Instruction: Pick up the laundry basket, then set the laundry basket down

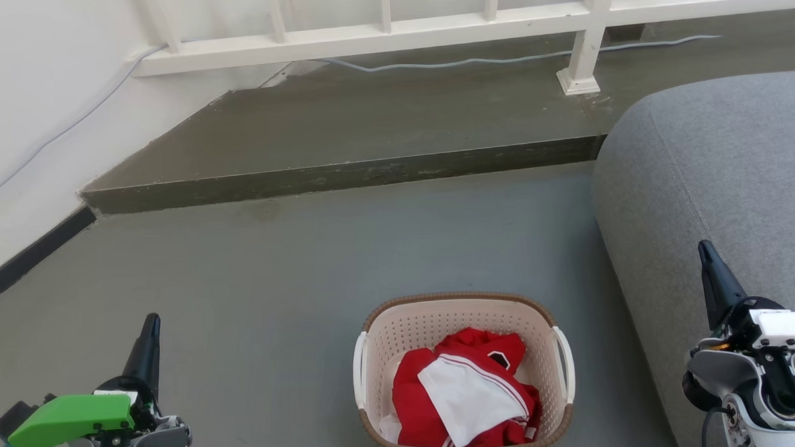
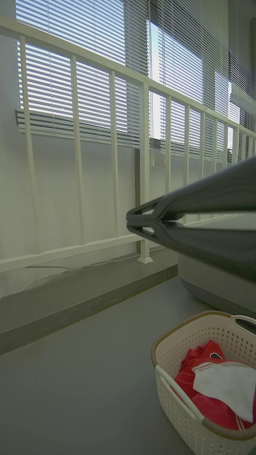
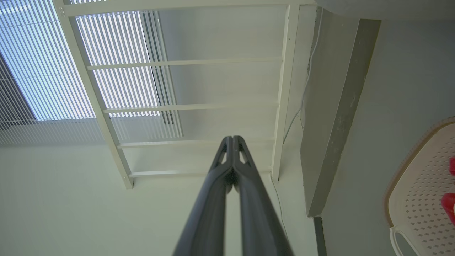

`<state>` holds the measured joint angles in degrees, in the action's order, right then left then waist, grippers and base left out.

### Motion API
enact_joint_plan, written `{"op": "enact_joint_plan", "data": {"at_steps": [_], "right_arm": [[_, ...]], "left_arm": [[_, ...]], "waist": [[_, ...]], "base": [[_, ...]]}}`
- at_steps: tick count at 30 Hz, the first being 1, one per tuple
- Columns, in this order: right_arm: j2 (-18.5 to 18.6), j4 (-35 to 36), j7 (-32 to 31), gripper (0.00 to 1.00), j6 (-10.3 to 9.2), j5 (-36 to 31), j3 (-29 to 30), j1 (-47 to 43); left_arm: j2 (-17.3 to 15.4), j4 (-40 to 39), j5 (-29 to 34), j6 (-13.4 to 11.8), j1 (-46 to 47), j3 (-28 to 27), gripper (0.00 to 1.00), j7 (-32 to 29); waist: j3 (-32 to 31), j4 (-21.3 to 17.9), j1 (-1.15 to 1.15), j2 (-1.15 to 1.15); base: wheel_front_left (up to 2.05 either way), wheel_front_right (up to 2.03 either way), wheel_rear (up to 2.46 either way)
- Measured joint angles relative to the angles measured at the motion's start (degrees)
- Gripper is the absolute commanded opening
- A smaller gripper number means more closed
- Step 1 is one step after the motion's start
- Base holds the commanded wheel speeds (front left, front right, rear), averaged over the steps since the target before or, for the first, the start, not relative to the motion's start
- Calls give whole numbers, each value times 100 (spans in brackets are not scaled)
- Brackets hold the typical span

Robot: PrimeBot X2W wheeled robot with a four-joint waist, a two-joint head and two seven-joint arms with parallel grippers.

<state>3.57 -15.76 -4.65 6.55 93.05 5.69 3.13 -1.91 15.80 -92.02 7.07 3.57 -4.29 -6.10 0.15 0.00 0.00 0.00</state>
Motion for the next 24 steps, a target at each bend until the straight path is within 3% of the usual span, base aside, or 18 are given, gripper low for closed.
{"op": "enact_joint_plan", "data": {"at_steps": [24], "right_arm": [[-1, 0, -1, 0, 1, 30, 11, 1]], "left_arm": [[0, 0, 0, 0, 0, -8, 0, -15]], "waist": [[1, -1, 0, 0]], "base": [[0, 0, 0]]}}
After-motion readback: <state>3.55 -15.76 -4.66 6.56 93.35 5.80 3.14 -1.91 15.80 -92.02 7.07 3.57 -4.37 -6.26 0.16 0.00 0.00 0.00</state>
